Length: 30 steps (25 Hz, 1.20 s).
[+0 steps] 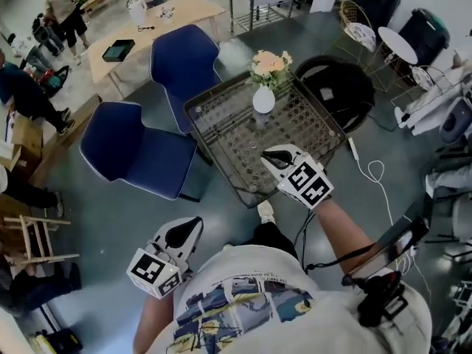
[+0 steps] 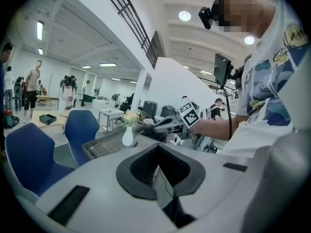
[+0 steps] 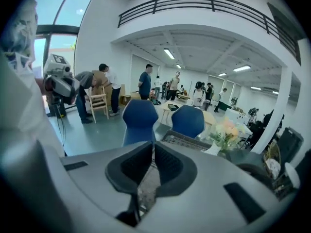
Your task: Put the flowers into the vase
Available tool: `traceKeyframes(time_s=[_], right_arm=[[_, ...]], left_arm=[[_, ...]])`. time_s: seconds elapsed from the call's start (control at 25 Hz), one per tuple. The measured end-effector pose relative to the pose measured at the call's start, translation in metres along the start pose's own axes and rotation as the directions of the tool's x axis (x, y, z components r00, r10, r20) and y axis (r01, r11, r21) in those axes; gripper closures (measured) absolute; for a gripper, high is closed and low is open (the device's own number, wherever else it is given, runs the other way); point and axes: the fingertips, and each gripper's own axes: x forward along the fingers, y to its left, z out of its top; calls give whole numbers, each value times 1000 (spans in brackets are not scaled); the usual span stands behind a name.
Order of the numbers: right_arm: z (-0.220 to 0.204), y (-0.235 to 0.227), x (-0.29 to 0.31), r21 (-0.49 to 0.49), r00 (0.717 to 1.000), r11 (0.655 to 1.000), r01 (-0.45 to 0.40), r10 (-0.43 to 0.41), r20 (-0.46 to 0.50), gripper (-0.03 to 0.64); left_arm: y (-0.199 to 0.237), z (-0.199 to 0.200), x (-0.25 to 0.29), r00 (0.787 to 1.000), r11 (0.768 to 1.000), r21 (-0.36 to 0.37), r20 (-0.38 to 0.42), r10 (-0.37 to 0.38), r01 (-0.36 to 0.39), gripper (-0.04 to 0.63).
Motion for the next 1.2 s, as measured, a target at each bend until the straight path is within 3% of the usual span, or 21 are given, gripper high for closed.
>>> traceKeyframes(time_s=[0.2, 0.48, 0.88, 1.2], right_arm=[[-11, 89, -12, 79, 999, 996, -45, 43, 20, 600], [-4, 166, -31, 122, 993, 987, -106, 98, 67, 601], [6, 212, -46, 73, 988, 987, -142, 137, 77, 605], [11, 220, -47, 33, 989, 989, -144, 142, 48, 606]], left_arm=[[-10, -30, -23, 998, 998, 8, -21, -67, 67, 586], [-33, -49, -45, 995, 994, 35, -31, -99, 100, 586], [-57, -56, -45, 985, 983, 61, -27, -171, 172, 586], [-58, -56, -46, 985, 981, 91, -38, -170, 172, 586]])
